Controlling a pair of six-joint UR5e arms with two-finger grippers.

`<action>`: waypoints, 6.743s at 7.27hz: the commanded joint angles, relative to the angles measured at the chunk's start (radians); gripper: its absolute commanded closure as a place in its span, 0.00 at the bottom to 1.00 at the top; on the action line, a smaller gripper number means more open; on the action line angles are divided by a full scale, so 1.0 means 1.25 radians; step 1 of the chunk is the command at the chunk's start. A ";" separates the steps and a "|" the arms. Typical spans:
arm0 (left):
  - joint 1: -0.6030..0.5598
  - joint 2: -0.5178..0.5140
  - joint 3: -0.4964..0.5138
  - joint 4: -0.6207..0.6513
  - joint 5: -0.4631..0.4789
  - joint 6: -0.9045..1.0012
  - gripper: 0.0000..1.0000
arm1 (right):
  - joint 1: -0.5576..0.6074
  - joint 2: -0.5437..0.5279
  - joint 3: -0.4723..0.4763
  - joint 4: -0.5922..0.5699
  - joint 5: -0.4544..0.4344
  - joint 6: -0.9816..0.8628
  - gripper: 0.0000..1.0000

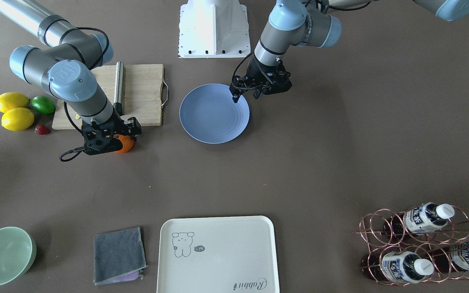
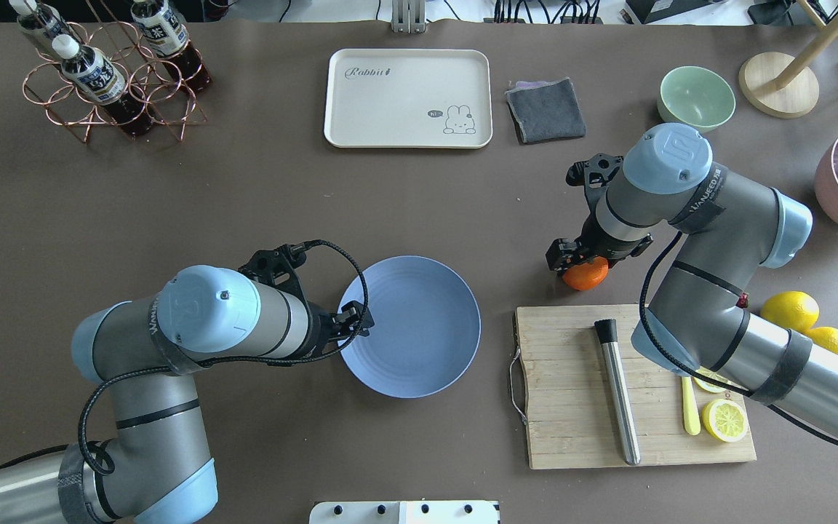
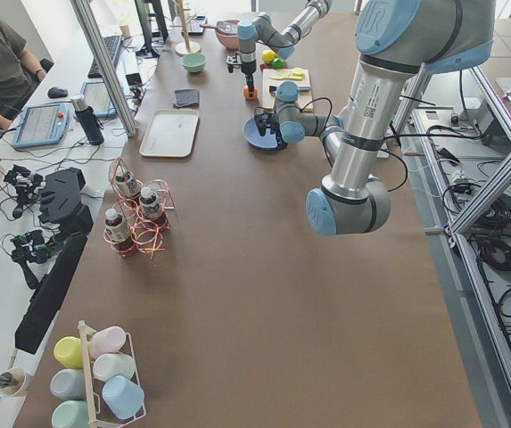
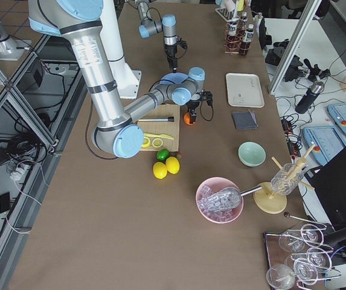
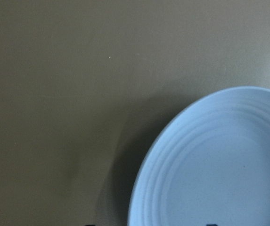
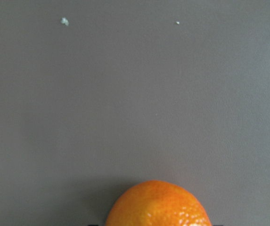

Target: Pick orange to plate

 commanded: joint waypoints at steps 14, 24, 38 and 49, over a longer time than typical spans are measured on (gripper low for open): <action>-0.173 0.136 -0.097 -0.004 -0.098 0.211 0.13 | -0.267 0.273 -0.060 -0.016 -0.192 0.366 0.01; -0.640 0.516 -0.072 0.075 -0.424 1.045 0.13 | 0.406 -0.215 0.114 -0.142 0.165 -0.553 0.00; -0.847 0.585 0.125 -0.040 -0.447 1.250 0.02 | 0.595 -0.376 0.091 -0.143 0.162 -0.755 0.00; -0.887 0.584 0.173 -0.093 -0.472 1.245 0.02 | 0.593 -0.376 0.087 -0.143 0.162 -0.757 0.00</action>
